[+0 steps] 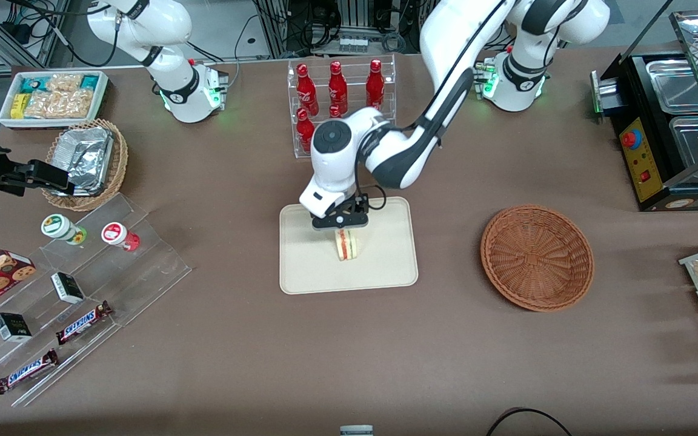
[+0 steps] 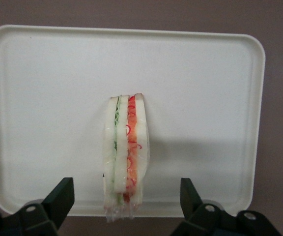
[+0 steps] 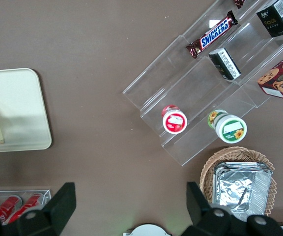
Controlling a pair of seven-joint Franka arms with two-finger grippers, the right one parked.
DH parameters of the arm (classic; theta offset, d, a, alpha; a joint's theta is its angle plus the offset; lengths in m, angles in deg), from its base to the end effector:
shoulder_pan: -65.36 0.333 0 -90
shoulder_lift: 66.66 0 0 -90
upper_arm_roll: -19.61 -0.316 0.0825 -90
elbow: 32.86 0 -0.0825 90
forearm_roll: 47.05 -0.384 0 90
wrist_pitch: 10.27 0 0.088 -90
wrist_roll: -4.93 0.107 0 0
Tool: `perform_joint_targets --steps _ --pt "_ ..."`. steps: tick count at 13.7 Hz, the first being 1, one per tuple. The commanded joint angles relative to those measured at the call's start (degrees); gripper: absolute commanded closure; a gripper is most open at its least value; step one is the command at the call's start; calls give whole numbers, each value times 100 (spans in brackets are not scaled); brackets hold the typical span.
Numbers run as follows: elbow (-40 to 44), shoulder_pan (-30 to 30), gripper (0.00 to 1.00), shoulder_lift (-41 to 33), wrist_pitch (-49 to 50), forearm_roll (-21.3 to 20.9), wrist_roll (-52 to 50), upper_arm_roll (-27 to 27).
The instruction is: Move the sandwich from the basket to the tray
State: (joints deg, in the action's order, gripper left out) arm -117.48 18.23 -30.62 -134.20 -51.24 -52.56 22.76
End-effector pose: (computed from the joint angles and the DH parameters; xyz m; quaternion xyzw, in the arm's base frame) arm 0.4670 -0.5467 0.3138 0.9983 0.0491 0.0292 0.0147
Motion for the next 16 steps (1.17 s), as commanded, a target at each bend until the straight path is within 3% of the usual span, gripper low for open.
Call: perform_joint_targets --steps 1,5,9,13,16 --pt "-169 -7 0 -790 587 58 -35 -226" --pt "-335 2 0 -1782 1484 215 236 -797" --pt "-889 -7 0 -2873 2240 515 1623 -1684" --pt "-925 -7 0 -3296 2856 620 3055 -2677" --pt "-890 -15 0 -3323 2944 621 3435 -3021"
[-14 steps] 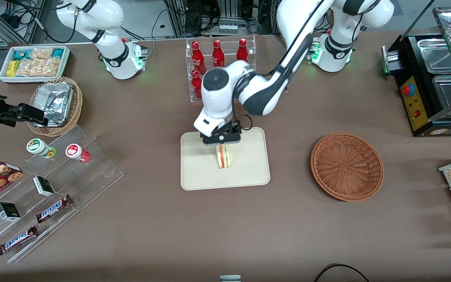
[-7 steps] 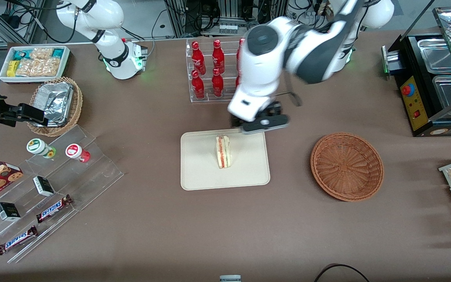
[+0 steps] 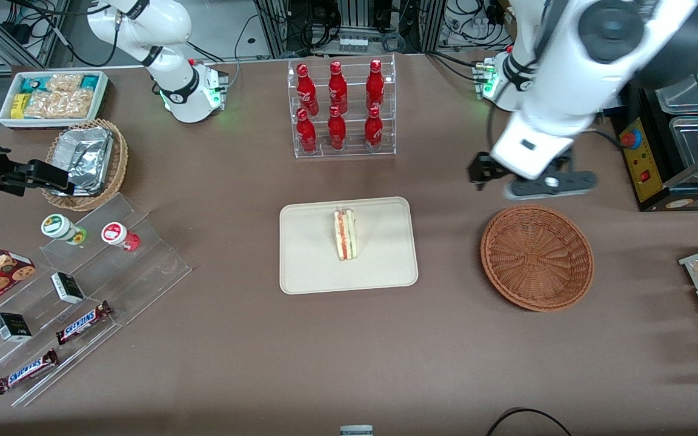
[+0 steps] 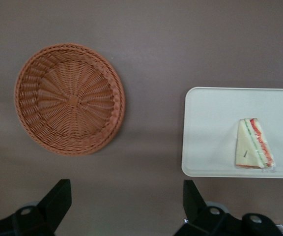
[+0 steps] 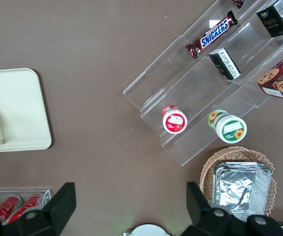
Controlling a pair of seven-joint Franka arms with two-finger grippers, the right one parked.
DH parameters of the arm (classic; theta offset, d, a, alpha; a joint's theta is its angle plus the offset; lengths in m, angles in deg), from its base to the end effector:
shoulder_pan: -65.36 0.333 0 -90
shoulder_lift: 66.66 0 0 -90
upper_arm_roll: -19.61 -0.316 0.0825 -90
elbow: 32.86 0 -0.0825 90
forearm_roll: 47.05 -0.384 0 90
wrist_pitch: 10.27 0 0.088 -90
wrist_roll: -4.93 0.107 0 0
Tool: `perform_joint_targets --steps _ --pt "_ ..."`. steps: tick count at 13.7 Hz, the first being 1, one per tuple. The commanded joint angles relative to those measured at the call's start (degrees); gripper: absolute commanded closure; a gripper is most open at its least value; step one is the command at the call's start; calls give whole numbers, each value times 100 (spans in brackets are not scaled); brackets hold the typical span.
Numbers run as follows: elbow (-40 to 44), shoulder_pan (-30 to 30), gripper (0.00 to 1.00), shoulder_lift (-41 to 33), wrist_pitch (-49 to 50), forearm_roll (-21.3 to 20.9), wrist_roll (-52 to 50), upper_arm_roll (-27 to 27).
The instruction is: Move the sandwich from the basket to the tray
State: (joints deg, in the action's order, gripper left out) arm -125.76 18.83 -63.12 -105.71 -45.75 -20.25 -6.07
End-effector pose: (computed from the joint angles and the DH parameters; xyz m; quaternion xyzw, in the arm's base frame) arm 0.5362 -0.2141 0.5771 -0.9992 -0.0386 0.0044 0.0041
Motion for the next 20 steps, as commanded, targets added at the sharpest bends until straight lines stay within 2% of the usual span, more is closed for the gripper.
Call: perform_joint_targets --steps 1,5,6,8,11,13,15,20 --pt "-36 -67 0 -125 166 72 406 -269" --pt "43 29 0 -283 491 10 1398 -823" --pt "35 404 0 -275 535 1 1645 -685" --pt "61 1002 0 -257 623 1 1955 -81" --pt "149 2653 0 -135 554 19 1902 1850" --pt "289 3551 0 -73 588 63 1928 2741" --pt "298 3879 0 -81 597 63 1902 3104" --pt "457 4108 0 -63 615 10 1955 3122"
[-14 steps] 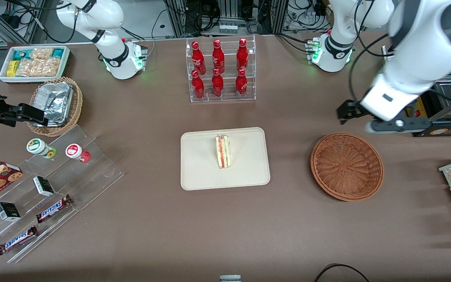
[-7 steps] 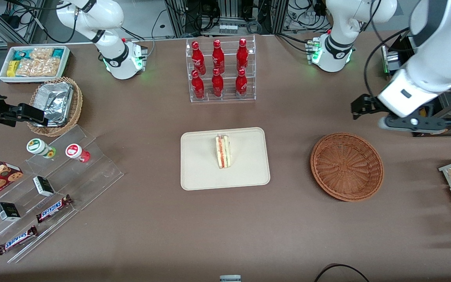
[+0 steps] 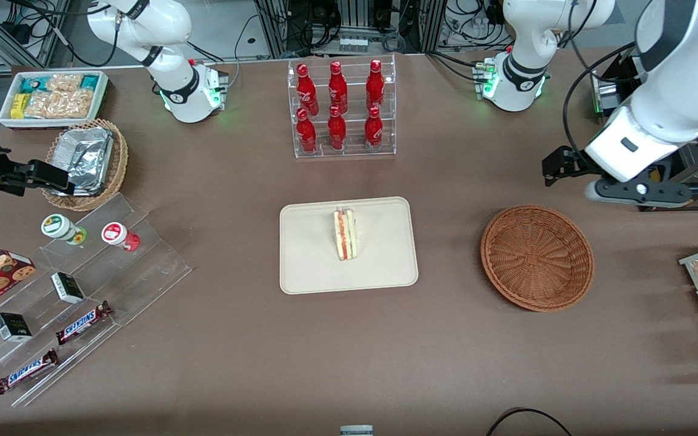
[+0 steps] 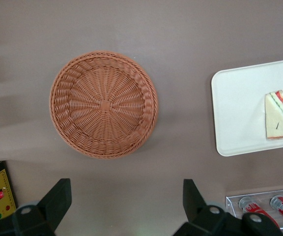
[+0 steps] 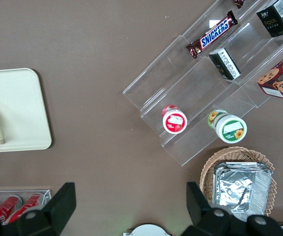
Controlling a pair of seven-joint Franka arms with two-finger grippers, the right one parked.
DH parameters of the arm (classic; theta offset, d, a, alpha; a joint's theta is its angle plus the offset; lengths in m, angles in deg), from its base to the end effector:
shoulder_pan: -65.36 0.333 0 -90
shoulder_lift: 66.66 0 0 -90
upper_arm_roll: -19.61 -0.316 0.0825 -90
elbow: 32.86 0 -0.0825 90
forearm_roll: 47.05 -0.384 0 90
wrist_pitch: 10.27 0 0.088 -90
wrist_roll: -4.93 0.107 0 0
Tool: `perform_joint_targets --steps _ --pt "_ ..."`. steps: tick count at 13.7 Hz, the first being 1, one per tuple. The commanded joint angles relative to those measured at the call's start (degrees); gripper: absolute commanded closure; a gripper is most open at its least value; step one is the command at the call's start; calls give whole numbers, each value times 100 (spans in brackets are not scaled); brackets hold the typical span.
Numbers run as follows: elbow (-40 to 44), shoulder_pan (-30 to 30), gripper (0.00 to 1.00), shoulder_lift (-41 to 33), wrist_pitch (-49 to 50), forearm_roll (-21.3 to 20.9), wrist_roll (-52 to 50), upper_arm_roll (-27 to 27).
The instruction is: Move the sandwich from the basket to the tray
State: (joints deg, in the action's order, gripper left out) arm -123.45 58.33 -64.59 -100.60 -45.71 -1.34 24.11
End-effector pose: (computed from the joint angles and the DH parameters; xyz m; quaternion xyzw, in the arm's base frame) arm 0.5531 -0.1146 0.6000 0.9987 -0.0456 -0.0221 0.0098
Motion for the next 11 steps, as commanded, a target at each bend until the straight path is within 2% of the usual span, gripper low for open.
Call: perform_joint_targets --steps 1,4,11 --pt "225 254 0 31 147 -2 73 104" --pt "208 561 0 -110 613 24 73 69" --pt "216 527 0 -277 886 -37 29 -10"
